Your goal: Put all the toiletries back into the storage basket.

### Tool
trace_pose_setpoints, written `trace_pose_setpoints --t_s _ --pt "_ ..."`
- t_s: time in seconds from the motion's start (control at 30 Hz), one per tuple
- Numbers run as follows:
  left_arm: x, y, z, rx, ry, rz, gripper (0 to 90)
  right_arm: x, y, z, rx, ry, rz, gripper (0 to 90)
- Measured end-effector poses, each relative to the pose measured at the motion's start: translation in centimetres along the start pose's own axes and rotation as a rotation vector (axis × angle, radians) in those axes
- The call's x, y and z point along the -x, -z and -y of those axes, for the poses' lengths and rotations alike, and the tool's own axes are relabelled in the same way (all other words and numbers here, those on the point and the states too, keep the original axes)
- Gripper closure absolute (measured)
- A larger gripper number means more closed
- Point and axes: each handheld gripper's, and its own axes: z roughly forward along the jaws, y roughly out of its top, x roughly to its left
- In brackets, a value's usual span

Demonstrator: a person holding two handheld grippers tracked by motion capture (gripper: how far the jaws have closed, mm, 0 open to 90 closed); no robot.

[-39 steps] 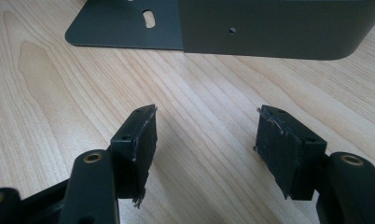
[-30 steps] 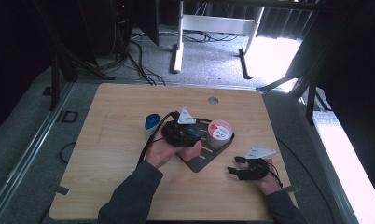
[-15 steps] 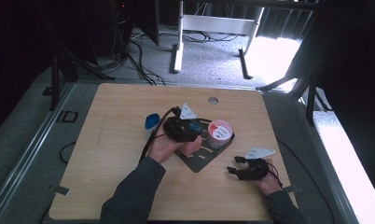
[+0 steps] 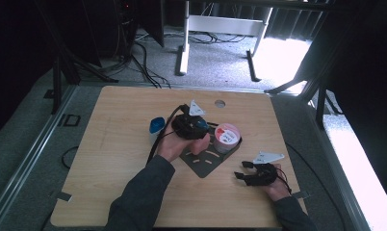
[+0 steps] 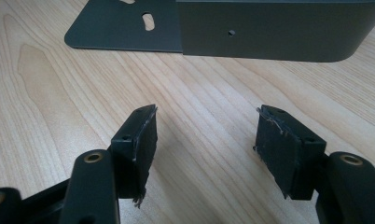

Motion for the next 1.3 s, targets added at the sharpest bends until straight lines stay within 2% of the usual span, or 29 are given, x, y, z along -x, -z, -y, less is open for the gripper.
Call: trace_pose_setpoints --t_s 0.1,0.2,0.67,0.77,1.03,1.3 --pt "-0.3 -0.3 -0.1 0.000 0.012 -0.004 52.9 0.0 0.0 0.0 0.000 0.000 0.000 38.0" --pt "-0.4 -0.8 -0.2 -0.007 -0.002 -0.020 52.9 0.0 0.0 0.0 0.001 -0.001 0.001 38.0" --pt "-0.9 -2.5 -0.9 -0.006 0.015 -0.043 52.9 0.0 0.0 0.0 0.001 -0.001 0.001 38.0" --pt "-1.3 -2.9 -0.8 0.004 0.040 -0.040 52.9 0.0 0.0 0.0 0.001 -0.001 0.001 38.0" --pt "-1.8 -4.1 -0.8 -0.009 0.057 -0.067 52.9 0.0 0.0 0.0 0.002 -0.001 -0.001 38.0" --pt "-2.1 -5.4 -1.2 -0.027 0.046 -0.093 52.9 0.0 0.0 0.0 0.002 -0.001 0.000 38.0"
